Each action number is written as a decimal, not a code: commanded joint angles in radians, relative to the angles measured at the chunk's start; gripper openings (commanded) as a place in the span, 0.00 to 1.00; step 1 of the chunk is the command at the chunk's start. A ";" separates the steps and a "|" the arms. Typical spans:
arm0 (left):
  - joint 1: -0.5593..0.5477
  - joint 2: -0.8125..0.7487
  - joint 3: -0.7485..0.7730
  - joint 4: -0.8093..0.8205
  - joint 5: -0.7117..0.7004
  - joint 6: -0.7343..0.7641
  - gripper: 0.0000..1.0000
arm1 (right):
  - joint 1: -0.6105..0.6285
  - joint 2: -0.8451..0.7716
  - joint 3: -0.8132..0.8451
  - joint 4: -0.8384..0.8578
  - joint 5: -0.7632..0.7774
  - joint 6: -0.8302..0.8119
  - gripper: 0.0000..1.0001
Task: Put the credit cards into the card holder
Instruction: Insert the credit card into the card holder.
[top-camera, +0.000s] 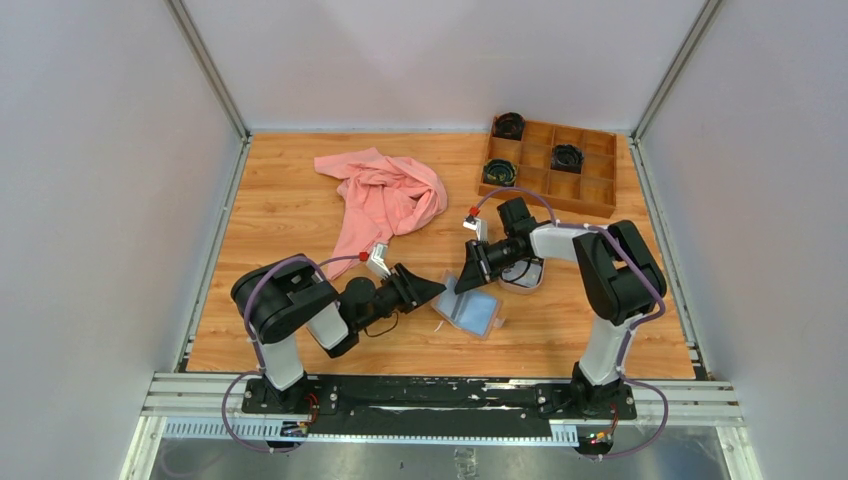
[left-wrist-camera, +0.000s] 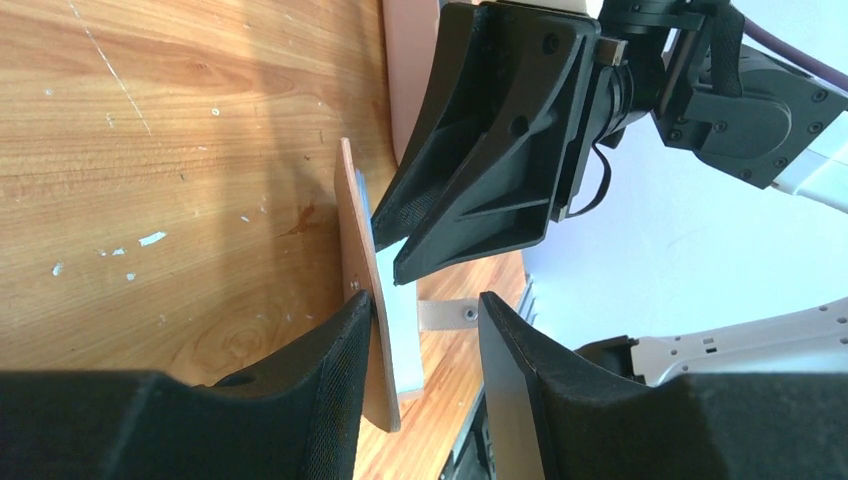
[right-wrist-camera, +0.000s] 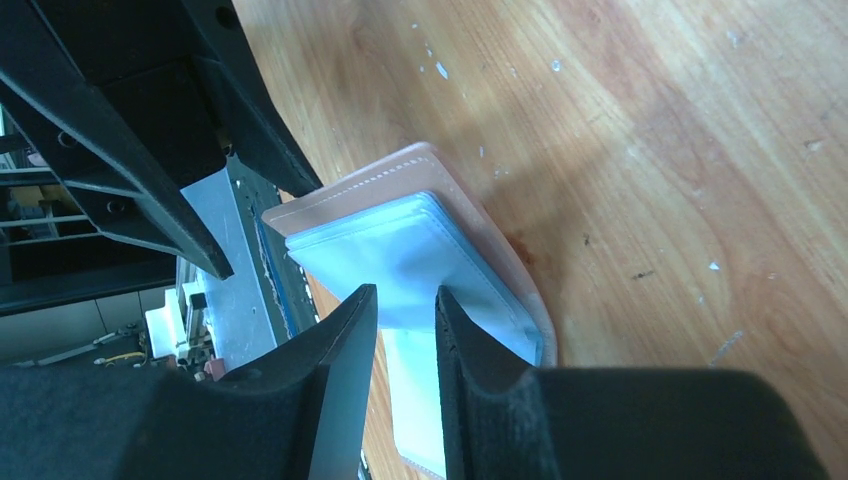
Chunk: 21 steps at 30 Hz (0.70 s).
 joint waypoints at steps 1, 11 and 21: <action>-0.008 0.010 0.028 -0.041 0.029 0.049 0.45 | 0.015 0.030 0.025 -0.053 0.040 -0.036 0.32; -0.019 -0.038 0.085 -0.295 0.063 0.139 0.39 | 0.028 0.035 0.036 -0.078 0.035 -0.050 0.31; -0.023 -0.107 0.095 -0.445 0.027 0.207 0.03 | 0.034 0.014 0.047 -0.109 0.043 -0.115 0.31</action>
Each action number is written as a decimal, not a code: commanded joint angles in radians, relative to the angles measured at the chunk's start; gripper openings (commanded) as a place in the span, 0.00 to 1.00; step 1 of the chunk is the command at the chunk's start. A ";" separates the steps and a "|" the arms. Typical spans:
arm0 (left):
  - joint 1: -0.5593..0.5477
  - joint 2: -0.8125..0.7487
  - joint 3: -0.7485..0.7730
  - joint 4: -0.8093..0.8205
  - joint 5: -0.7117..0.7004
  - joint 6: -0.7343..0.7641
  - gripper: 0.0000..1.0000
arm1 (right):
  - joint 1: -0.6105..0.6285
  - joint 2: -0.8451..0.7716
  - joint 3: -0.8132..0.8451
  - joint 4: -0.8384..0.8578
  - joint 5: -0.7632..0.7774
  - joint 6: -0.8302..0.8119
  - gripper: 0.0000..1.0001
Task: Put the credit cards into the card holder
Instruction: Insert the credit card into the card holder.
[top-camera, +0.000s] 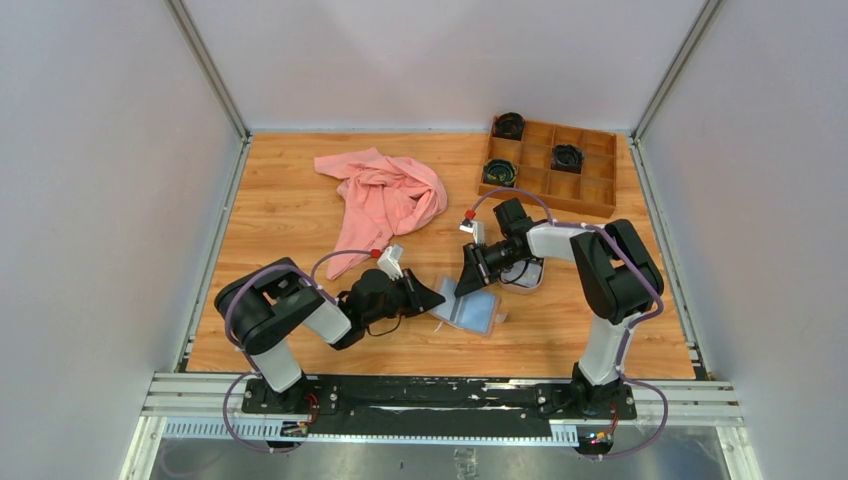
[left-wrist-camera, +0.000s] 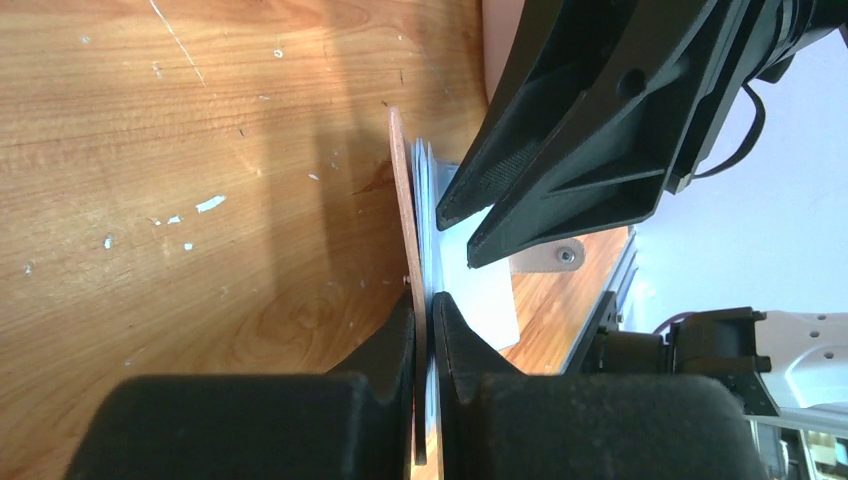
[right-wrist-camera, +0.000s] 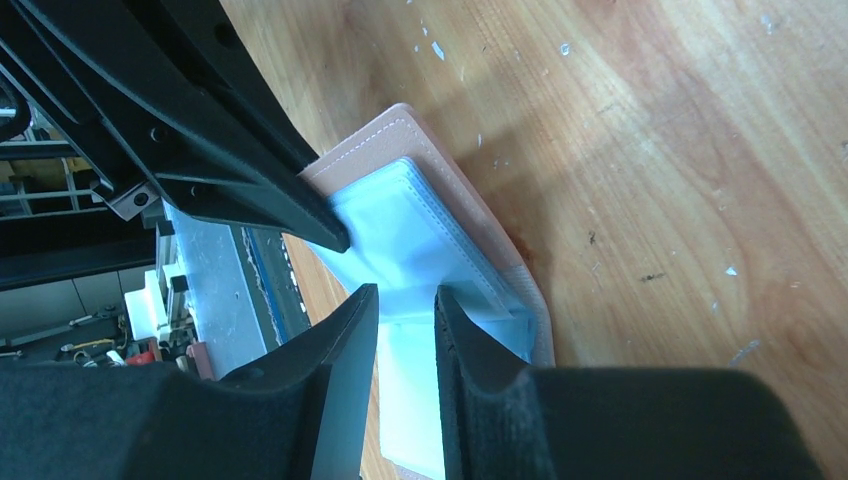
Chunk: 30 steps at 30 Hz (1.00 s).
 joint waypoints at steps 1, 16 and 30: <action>-0.009 -0.017 0.010 -0.055 -0.008 0.055 0.00 | 0.016 -0.016 0.028 -0.051 0.020 -0.059 0.31; -0.009 -0.036 -0.172 0.276 -0.002 0.101 0.00 | 0.006 -0.537 0.052 -0.295 0.142 -0.542 0.36; -0.009 -0.020 -0.239 0.453 0.036 0.124 0.00 | -0.164 -0.573 0.172 -0.486 0.190 -0.728 0.79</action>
